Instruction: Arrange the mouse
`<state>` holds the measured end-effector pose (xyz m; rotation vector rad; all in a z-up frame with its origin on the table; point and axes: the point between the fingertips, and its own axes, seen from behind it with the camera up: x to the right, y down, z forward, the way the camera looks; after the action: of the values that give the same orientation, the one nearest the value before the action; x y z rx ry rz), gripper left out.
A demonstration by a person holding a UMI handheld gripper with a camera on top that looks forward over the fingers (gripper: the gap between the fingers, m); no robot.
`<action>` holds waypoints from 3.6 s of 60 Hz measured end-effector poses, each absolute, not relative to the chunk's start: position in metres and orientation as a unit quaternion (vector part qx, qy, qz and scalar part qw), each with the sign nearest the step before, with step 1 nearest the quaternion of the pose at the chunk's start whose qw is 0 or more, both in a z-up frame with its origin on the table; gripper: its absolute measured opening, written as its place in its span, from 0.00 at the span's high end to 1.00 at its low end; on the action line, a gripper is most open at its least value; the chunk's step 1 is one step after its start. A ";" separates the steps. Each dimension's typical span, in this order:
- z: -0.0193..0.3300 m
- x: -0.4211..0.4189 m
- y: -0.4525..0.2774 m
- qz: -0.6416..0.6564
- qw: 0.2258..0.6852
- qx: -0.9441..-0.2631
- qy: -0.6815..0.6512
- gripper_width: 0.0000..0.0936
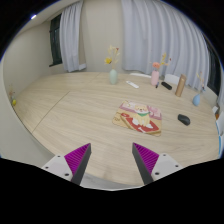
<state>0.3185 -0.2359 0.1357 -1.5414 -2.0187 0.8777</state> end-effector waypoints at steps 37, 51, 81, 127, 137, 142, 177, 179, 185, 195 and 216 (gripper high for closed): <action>0.139 0.298 -0.079 0.299 0.297 -0.599 -0.681 0.08; 0.129 0.297 0.031 0.277 0.325 -0.627 -0.652 0.08; 0.085 0.214 0.162 0.259 0.334 -0.655 -0.626 0.09; -0.008 0.005 0.190 0.271 0.294 -0.627 -0.668 0.09; -0.011 -0.028 0.202 0.268 0.306 -0.636 -0.656 0.09; -0.011 -0.043 0.210 0.266 0.311 -0.641 -0.649 0.09; 0.039 -0.047 0.181 0.257 0.311 -0.651 -0.643 0.57; 0.059 -0.047 0.167 0.272 0.310 -0.652 -0.636 0.57; 0.108 -0.050 0.103 0.317 0.292 -0.644 -0.633 0.57; 0.137 -0.039 -0.028 0.368 0.257 -0.616 -0.647 0.57; 0.010 0.011 -0.144 0.315 0.237 -0.615 -0.683 0.57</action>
<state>0.0110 -0.1438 0.0096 -1.6861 -1.8711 0.8637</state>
